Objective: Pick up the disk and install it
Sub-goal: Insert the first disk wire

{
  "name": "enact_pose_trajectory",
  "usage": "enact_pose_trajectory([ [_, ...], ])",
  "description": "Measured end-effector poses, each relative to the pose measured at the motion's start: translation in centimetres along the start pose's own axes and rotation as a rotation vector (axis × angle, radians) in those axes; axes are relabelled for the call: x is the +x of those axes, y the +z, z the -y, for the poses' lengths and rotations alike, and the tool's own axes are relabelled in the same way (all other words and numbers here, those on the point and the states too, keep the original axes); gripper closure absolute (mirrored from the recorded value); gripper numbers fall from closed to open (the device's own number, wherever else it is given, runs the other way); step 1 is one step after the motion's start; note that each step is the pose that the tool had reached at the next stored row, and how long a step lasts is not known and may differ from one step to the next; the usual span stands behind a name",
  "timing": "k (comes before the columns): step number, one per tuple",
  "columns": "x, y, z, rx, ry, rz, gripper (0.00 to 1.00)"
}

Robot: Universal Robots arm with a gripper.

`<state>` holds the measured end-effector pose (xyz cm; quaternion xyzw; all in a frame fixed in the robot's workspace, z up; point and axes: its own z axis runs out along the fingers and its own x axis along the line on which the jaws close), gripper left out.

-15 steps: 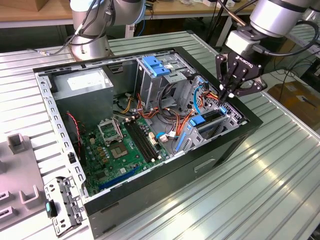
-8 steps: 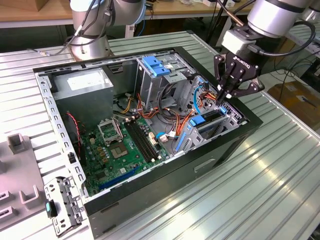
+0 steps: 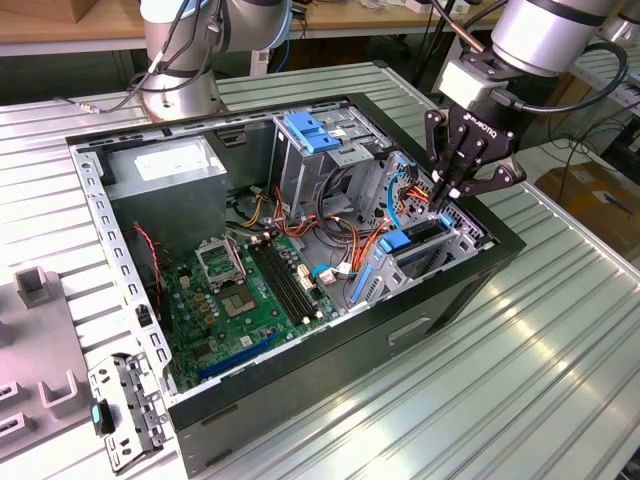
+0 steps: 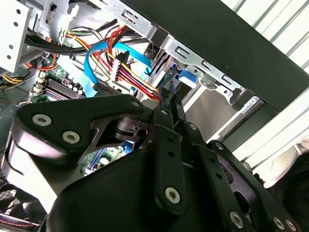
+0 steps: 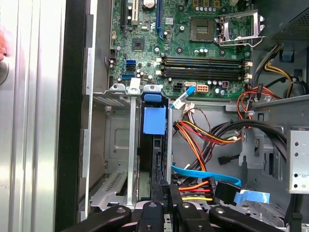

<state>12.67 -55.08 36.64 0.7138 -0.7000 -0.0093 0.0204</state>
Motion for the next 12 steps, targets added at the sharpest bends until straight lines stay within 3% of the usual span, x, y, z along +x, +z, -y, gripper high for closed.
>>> enact_pose_trajectory([
  [9, 0.01, 0.00, -0.01, 0.0000, 0.000, 0.0000, 0.83],
  [12, 0.04, 0.15, -0.38, 0.0002, 0.001, 0.0002, 0.83],
])
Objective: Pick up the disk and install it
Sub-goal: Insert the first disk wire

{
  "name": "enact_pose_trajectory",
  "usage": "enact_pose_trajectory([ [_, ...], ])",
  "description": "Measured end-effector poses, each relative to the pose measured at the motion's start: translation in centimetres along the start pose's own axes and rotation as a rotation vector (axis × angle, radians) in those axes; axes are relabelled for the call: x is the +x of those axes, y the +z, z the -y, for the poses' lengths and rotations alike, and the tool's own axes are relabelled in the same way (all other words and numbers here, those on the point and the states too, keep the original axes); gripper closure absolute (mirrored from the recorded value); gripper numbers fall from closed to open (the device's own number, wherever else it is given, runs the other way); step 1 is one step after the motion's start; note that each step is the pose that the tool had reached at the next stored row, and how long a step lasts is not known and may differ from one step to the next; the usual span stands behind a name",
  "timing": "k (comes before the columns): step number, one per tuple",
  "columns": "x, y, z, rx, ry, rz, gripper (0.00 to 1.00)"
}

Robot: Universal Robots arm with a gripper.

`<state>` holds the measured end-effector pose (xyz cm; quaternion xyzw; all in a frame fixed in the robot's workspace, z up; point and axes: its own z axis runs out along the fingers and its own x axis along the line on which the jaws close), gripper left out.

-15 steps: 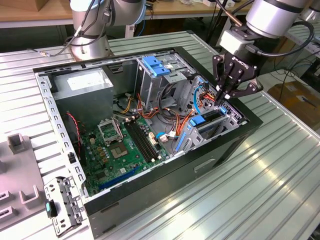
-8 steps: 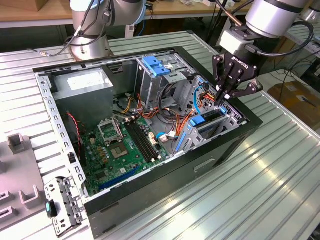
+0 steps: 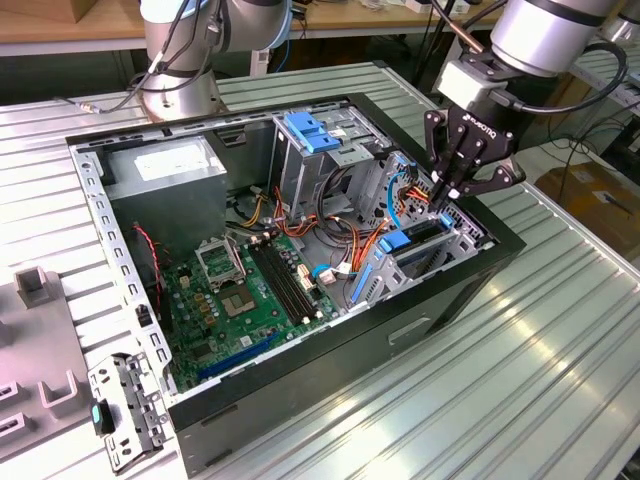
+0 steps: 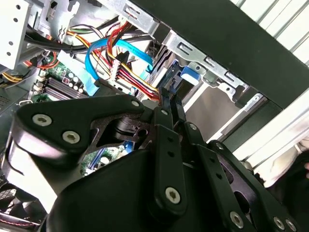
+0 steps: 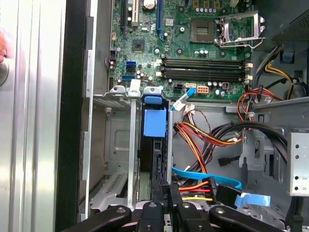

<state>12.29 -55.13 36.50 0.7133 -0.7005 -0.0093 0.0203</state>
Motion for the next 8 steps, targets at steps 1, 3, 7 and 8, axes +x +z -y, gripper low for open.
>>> enact_pose_trajectory([
  [1, -0.01, 0.15, 0.01, -0.0002, 0.018, 0.0006, 0.83],
  [3, -0.01, 0.33, 0.01, -0.0007, 0.050, 0.0020, 0.83],
  [7, -0.02, 0.54, 0.04, 0.0011, 0.075, 0.0004, 0.83],
  [8, -0.01, 0.66, 0.03, 0.0045, 0.079, -0.0024, 0.83],
])
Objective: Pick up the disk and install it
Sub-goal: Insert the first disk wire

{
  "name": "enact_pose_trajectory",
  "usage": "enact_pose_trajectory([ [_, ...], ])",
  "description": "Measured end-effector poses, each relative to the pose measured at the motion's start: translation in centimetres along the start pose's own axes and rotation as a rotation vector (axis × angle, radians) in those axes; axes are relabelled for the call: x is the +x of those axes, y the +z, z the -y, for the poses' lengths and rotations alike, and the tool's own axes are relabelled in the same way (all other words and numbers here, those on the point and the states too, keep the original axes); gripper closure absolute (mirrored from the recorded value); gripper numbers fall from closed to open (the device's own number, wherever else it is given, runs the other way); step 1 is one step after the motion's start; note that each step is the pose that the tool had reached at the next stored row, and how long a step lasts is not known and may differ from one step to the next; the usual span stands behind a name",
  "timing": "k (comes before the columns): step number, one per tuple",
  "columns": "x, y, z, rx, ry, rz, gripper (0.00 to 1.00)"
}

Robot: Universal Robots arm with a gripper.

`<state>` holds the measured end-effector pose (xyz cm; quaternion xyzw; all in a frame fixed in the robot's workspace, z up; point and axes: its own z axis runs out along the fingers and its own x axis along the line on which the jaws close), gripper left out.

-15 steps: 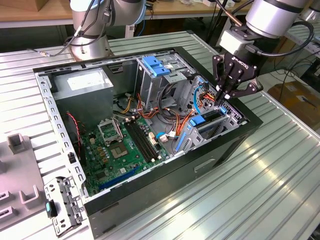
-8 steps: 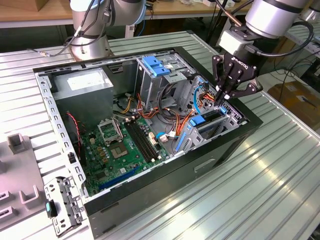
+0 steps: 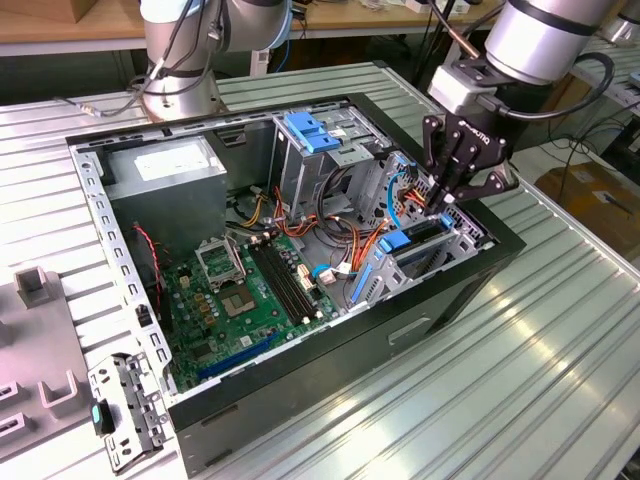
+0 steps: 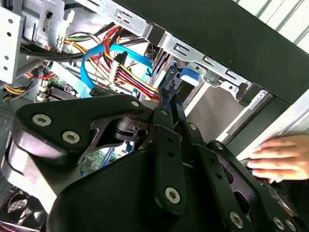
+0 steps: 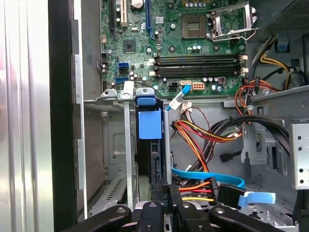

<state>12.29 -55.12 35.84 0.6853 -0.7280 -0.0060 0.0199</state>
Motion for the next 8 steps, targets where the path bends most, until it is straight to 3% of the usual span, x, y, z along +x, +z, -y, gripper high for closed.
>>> enact_pose_trajectory([
  [4, 0.00, 0.48, -0.15, 0.0103, 0.002, 0.0005, 0.83],
  [8, 0.19, 0.78, -0.83, 0.0277, 0.003, 0.0032, 0.83],
])
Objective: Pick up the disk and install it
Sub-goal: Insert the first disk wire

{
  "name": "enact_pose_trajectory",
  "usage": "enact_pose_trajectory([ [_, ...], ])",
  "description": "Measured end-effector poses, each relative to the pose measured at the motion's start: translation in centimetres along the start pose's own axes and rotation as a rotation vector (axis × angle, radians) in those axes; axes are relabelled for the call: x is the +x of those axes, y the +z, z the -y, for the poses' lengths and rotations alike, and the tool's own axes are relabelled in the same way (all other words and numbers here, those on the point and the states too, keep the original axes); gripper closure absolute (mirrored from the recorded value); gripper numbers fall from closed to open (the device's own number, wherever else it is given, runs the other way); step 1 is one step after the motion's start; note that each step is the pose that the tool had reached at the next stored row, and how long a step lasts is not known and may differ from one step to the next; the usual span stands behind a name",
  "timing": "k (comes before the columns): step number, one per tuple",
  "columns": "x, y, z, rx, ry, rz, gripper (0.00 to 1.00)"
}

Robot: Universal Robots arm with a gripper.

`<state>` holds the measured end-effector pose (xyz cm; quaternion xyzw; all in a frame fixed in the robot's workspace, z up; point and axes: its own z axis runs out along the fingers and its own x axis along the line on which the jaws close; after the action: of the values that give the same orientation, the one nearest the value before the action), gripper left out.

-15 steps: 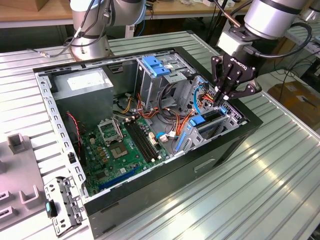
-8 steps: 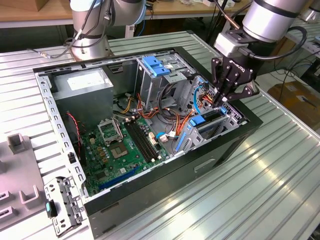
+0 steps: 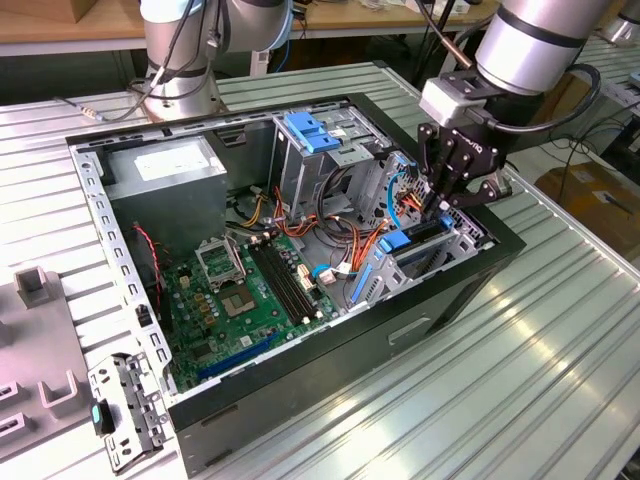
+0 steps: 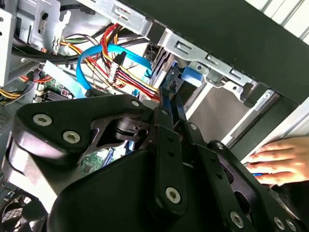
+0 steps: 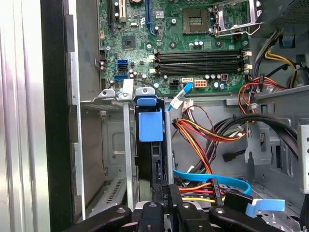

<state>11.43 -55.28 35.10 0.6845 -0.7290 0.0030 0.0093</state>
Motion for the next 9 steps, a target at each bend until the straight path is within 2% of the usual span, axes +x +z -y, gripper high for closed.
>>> enact_pose_trajectory([
  [1, 0.06, 0.03, 0.01, 0.0018, 0.000, 0.0005, 0.83],
  [9, 0.07, 0.39, 0.07, 0.0020, 0.004, 0.0004, 0.83],
])
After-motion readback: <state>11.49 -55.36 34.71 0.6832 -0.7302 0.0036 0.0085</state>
